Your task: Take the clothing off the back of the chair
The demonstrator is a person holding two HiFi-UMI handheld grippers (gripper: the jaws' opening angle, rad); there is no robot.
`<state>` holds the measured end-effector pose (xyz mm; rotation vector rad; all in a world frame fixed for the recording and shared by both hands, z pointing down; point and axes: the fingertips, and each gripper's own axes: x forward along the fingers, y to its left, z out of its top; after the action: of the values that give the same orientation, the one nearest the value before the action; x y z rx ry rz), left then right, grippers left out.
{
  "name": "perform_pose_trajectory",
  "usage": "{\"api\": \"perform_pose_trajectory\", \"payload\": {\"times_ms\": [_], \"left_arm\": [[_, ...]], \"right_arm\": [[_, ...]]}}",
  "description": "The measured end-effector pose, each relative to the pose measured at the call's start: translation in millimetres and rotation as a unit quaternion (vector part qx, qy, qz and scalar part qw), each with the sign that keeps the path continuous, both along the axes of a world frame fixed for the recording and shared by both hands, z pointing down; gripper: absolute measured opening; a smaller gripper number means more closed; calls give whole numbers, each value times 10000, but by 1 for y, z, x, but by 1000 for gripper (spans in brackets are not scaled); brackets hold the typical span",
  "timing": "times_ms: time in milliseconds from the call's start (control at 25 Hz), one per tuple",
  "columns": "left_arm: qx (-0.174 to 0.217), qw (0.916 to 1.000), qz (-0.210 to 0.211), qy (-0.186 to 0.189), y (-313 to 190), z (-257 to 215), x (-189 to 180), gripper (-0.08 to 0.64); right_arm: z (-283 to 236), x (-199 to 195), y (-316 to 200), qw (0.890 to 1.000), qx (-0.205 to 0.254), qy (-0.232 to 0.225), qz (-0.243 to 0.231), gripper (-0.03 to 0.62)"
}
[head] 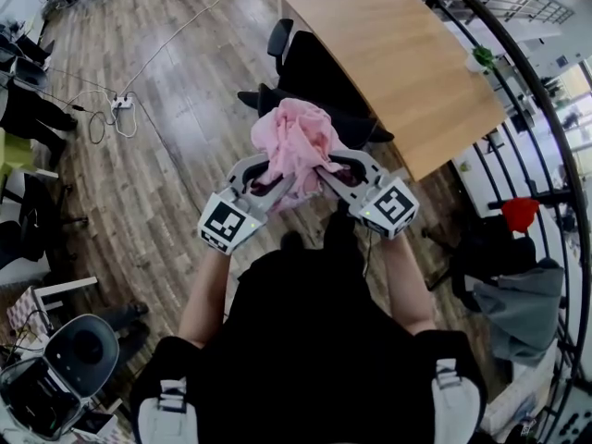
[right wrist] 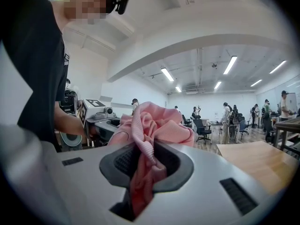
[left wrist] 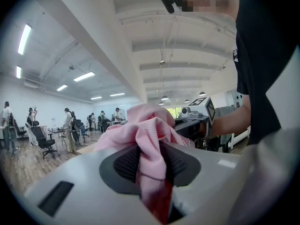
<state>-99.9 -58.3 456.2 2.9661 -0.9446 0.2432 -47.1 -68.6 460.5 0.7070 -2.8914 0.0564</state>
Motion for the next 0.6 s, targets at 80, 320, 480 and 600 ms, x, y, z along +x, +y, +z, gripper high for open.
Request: {"api": "perform_pose_trajectory", "payload": {"times_ms": [80, 320, 480, 600], "left_arm": [[-27, 10000, -24, -30, 4, 3, -6, 109], [27, 9997, -206, -123, 12, 9, -22, 109], [-91, 9989, -444, -84, 22, 18, -50, 110], [-149, 9979, -619, -106, 27, 24, -77, 110]], "right_arm": [[4, -6, 5, 9999, -59, 33, -75, 60], [12, -23, 16, 9992, -203, -68, -341, 61], [21, -52, 23, 9979, -280, -48, -579, 61], [26, -79, 27, 9967, -330, 19, -738, 61]]}}
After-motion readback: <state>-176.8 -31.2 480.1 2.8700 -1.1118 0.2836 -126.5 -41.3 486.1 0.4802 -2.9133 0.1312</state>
